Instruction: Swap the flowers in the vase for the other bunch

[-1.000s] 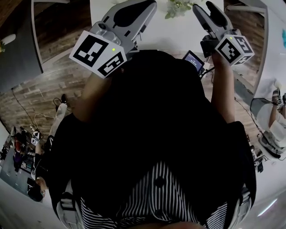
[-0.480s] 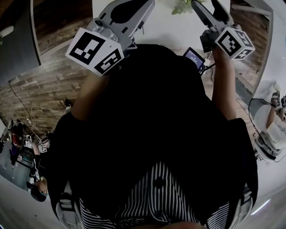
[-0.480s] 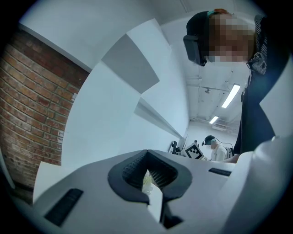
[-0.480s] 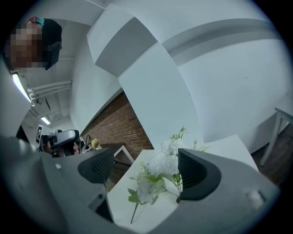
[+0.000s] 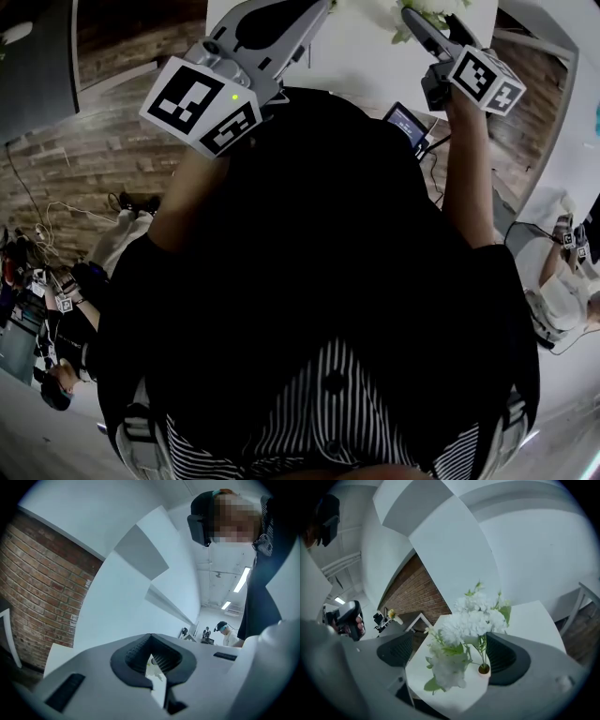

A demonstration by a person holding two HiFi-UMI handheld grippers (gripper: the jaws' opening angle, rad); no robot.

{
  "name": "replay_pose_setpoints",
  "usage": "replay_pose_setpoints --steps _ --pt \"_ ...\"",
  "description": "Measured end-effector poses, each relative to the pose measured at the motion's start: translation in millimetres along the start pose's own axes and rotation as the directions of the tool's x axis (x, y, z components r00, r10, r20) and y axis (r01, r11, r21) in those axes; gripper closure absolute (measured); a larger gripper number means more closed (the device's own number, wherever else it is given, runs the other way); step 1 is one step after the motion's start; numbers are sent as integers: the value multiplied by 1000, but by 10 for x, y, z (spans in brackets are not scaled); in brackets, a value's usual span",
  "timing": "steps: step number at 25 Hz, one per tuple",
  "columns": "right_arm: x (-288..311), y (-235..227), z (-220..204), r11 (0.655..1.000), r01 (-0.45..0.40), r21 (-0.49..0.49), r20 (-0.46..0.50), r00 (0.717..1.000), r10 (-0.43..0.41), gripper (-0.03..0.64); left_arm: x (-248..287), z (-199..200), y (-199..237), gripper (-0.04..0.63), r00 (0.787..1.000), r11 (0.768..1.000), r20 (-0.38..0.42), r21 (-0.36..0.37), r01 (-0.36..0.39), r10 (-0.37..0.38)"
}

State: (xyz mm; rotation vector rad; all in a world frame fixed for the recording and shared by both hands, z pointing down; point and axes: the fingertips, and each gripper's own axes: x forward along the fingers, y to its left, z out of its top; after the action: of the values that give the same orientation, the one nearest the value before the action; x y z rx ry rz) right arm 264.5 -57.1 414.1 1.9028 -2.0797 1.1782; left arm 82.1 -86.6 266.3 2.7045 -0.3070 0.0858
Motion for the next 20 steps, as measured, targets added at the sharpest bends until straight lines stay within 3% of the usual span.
replay_pose_setpoints --steps 7,17,20 --pt "270 -207 -255 995 98 -18 -111 989 -99 149 -174 -18 174 589 998 998 16 -15 -53 53" --pt "266 -359 -271 985 159 -66 -135 977 -167 438 -249 -2 200 589 996 997 44 -30 -74 75" --pt "216 -377 -251 981 181 -72 -114 975 -189 497 -249 -1 190 589 996 997 42 -26 -75 77"
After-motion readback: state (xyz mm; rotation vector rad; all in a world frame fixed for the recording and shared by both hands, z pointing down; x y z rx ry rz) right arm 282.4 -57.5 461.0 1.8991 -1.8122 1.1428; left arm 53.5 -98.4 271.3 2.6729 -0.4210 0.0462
